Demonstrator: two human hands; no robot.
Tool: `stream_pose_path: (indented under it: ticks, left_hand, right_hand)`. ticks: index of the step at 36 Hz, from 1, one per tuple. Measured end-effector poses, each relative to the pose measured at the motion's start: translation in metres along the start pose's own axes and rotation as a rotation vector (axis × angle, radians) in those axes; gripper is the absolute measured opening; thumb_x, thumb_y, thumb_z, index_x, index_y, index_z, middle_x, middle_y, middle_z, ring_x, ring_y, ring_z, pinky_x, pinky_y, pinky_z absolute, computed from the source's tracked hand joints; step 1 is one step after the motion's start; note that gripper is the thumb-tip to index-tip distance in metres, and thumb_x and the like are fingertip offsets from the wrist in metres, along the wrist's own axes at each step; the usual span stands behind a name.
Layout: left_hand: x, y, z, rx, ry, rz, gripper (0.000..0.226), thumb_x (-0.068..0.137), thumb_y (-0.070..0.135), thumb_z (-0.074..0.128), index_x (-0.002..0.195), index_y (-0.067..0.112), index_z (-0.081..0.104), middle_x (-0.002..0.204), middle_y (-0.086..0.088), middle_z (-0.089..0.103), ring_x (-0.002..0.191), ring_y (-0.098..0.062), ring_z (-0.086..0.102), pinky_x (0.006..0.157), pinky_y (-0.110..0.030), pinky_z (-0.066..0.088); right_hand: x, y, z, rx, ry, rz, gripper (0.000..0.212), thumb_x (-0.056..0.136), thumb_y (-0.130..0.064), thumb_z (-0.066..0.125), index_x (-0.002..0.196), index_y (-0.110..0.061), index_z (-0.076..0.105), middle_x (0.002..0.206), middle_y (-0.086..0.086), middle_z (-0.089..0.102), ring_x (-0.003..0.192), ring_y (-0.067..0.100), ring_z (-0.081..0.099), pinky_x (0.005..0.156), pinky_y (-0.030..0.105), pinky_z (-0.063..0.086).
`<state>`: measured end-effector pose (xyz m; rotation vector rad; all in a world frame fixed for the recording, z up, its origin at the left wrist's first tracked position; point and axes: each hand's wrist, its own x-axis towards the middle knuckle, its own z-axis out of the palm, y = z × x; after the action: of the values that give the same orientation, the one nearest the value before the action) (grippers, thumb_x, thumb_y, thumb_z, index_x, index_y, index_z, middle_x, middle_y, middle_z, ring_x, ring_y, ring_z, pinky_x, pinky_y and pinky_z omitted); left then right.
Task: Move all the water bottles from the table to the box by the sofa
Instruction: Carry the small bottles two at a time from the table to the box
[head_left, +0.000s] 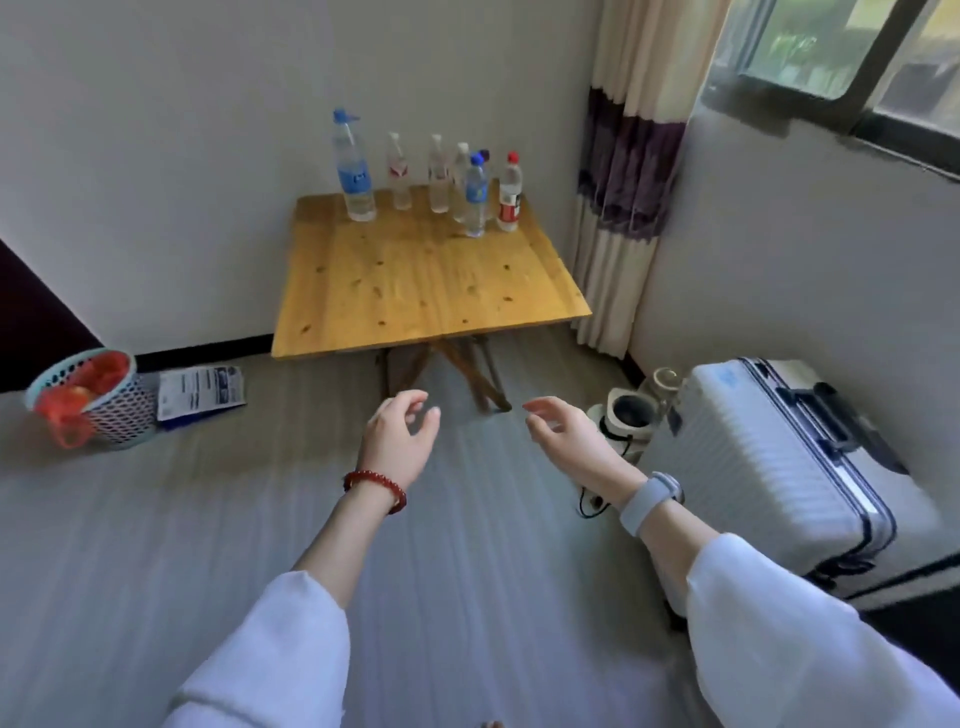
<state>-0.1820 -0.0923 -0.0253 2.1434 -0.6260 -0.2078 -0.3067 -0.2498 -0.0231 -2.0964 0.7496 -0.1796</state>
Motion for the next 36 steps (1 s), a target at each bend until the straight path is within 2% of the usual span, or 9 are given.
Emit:
stream_pose_path:
  ticks: [4,9,12,19,22,28,31,34,36]
  left_hand:
    - [0.088,0.007,0.012,-0.030,-0.021,0.021,0.027,0.087,0.019,0.057,0.111,0.008,0.060,0.113,-0.010,0.061,0.102,-0.021,0.058,0.090,-0.025,0.042]
    - [0.196,0.001,0.043,-0.011,-0.045,0.048,0.027,0.088,0.022,0.056,0.113,0.012,0.059,0.117,-0.005,0.060,0.102,-0.016,0.057,0.084,-0.019,0.037]
    - [0.274,-0.006,0.063,-0.003,-0.052,0.057,0.028,0.089,0.022,0.055,0.114,0.011,0.058,0.119,-0.007,0.059,0.102,-0.018,0.058,0.084,-0.022,0.040]
    - [0.456,-0.006,0.087,0.032,-0.039,0.008,0.029,0.090,0.025,0.053,0.116,0.013,0.056,0.122,-0.006,0.057,0.103,-0.015,0.055,0.084,-0.025,0.042]
    - [0.519,-0.004,0.089,0.042,-0.024,0.009,0.030,0.091,0.025,0.052,0.118,0.012,0.055,0.124,-0.005,0.056,0.106,-0.017,0.055,0.084,-0.025,0.042]
    - [0.635,-0.012,0.104,0.052,-0.034,-0.008,0.032,0.090,0.027,0.053,0.118,0.013,0.054,0.124,-0.006,0.057,0.107,-0.017,0.055,0.087,-0.029,0.045]
    - [0.700,-0.010,0.115,0.058,-0.040,0.013,0.035,0.090,0.027,0.053,0.122,0.013,0.052,0.127,-0.006,0.055,0.111,-0.019,0.054,0.089,-0.030,0.044]
    - [0.766,-0.007,0.130,0.058,-0.052,0.048,0.039,0.089,0.027,0.054,0.125,0.014,0.048,0.129,-0.006,0.054,0.113,-0.020,0.053,0.089,-0.029,0.042]
    - [0.806,-0.006,0.142,0.056,-0.066,0.086,0.043,0.088,0.027,0.055,0.128,0.016,0.044,0.131,-0.006,0.051,0.116,-0.021,0.052,0.091,-0.030,0.042]
  right_hand:
    - [0.081,-0.014,-0.017,0.004,0.006,0.003,0.030,0.093,-0.024,0.046,0.120,-0.015,0.054,0.119,0.007,0.062,0.105,0.022,0.061,0.087,0.030,0.046]
    - [0.195,-0.008,-0.031,0.005,0.040,0.030,0.031,0.093,-0.024,0.045,0.121,-0.015,0.054,0.117,0.006,0.062,0.107,0.022,0.059,0.083,0.023,0.040]
    - [0.277,-0.002,-0.039,0.027,0.040,0.029,0.031,0.093,-0.025,0.044,0.121,-0.015,0.054,0.114,0.006,0.061,0.105,0.020,0.058,0.081,0.024,0.040]
    - [0.465,-0.009,-0.071,0.026,0.075,0.052,0.032,0.096,-0.025,0.039,0.123,-0.014,0.050,0.113,0.005,0.058,0.086,0.014,0.062,0.063,0.019,0.044]
    - [0.526,-0.017,-0.082,0.015,0.107,0.057,0.031,0.096,-0.026,0.040,0.123,-0.015,0.051,0.117,0.006,0.060,0.103,0.022,0.060,0.072,0.026,0.043]
    - [0.638,-0.029,-0.103,0.009,0.189,0.069,0.033,0.095,-0.021,0.041,0.125,-0.011,0.049,0.121,0.009,0.059,0.108,0.022,0.056,0.080,0.025,0.042]
    - [0.693,-0.035,-0.111,0.015,0.251,0.061,0.033,0.094,-0.018,0.042,0.125,-0.008,0.048,0.124,0.010,0.058,0.109,0.023,0.056,0.084,0.032,0.046]
    - [0.747,-0.034,-0.116,0.005,0.303,0.074,0.038,0.092,-0.017,0.044,0.129,-0.006,0.044,0.128,0.012,0.054,0.119,0.025,0.050,0.094,0.033,0.040]
    - [0.781,-0.029,-0.118,-0.008,0.318,0.096,0.043,0.090,-0.017,0.048,0.131,-0.005,0.041,0.127,0.013,0.052,0.119,0.026,0.047,0.094,0.031,0.037]
